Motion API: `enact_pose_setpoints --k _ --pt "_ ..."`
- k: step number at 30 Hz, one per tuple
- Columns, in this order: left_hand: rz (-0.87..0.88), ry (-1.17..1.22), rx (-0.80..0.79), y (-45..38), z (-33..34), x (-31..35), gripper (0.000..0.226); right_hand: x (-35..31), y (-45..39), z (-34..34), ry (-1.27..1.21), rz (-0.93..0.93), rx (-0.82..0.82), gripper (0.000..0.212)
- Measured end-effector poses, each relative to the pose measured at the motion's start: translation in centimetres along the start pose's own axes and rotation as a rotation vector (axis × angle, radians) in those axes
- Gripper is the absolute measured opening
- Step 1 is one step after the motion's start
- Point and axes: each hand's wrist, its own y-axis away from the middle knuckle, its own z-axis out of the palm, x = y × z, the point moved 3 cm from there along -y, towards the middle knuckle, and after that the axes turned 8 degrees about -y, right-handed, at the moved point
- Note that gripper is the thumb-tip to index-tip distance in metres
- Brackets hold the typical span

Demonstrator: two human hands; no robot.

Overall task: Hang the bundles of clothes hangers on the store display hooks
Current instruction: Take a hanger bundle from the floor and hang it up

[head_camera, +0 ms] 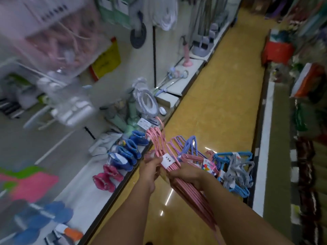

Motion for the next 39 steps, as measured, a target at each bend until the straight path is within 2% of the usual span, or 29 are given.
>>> enact_pose_setpoints --k 4,7,9,11,14,18,22,25,26,28,29,31,34,39 --pt "0.185 -0.155 0.198 2.3 -3.0 3.1 0.054 -2.1 1.7 0.9 0.172 -0.005 -0.170 0.022" --pt "0.365 -0.678 0.163 2.8 -5.3 3.0 0.050 -3.7 3.8 1.1 0.286 0.006 -0.302 0.028" --pt "0.349 -1.055 0.153 6.0 -5.9 2.2 0.063 -4.5 5.0 1.4 0.374 0.024 -0.406 0.028" --pt "0.319 -1.197 0.267 8.0 -6.8 0.9 0.067 -4.7 5.6 2.0 0.418 0.054 -0.512 0.027" --pt "0.350 -1.150 0.444 9.8 -8.0 -0.6 0.057 -4.6 5.9 3.3 0.400 0.092 -0.635 0.024" --pt "0.328 -1.111 0.637 12.5 -10.0 -2.0 0.024 -4.1 6.6 5.8 0.428 0.166 -0.832 0.019" --pt "0.258 -1.117 0.803 15.9 -12.7 -4.2 0.026 -4.1 7.3 8.7 0.561 0.171 -0.870 0.020" --pt "0.201 -1.046 0.908 18.3 -15.3 -6.1 0.025 -5.3 7.4 12.0 0.868 0.073 -0.855 0.008" --pt "0.173 -1.052 0.932 19.0 -16.3 -7.0 0.026 -5.8 7.7 13.4 0.994 0.027 -0.823 0.014" --pt "0.108 -1.086 0.979 20.7 -18.0 -8.5 0.029 -6.3 8.2 16.2 1.233 -0.115 -0.752 0.050" --pt "0.088 -1.095 1.016 21.7 -18.9 -9.3 0.031 -6.4 8.7 17.6 1.297 -0.219 -0.726 0.058" --pt "0.058 -1.072 1.088 23.6 -20.9 -11.0 0.034 -5.8 9.7 20.1 1.223 -0.335 -0.725 0.049" --pt "0.036 -0.977 1.162 27.5 -23.9 -13.4 0.041 -3.7 11.9 24.0 0.960 -0.280 -0.743 0.033" --pt "0.059 -0.883 1.250 33.5 -29.0 -17.8 0.050 -1.2 16.0 33.2 1.073 -0.546 -0.708 0.028"
